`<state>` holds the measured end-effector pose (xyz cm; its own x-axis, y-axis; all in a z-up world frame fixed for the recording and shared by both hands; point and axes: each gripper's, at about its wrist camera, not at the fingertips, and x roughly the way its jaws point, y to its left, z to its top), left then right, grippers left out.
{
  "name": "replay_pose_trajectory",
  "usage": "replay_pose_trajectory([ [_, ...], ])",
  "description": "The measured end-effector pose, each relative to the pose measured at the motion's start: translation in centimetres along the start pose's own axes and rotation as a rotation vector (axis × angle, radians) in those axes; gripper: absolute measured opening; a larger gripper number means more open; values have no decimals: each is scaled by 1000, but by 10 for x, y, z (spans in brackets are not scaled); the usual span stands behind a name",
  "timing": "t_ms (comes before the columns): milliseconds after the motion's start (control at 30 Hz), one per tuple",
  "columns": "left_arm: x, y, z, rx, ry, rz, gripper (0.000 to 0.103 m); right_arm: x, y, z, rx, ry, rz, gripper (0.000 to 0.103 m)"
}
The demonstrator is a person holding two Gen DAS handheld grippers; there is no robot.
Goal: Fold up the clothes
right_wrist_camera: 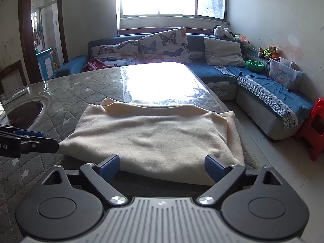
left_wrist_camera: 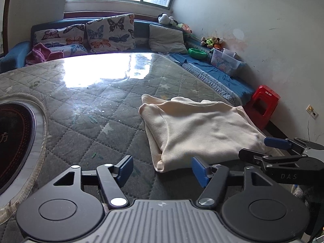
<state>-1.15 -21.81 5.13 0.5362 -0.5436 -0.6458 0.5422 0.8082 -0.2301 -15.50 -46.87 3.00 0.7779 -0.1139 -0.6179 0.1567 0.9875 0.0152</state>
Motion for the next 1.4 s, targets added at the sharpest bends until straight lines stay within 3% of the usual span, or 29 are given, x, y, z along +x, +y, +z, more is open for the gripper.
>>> replay_pose_trajectory([
  [133,-5,-4,-5,11,-9,10,78,-3,2,-3,2,-8,-7,103],
  [633,-29,-21,-19,40,-74,32,103,-19,8,-12,-14,-46,-36,103],
  [1400,-63,-40,-45,20,-133,105,103,-54,13,-33,-26,-122,44,103],
])
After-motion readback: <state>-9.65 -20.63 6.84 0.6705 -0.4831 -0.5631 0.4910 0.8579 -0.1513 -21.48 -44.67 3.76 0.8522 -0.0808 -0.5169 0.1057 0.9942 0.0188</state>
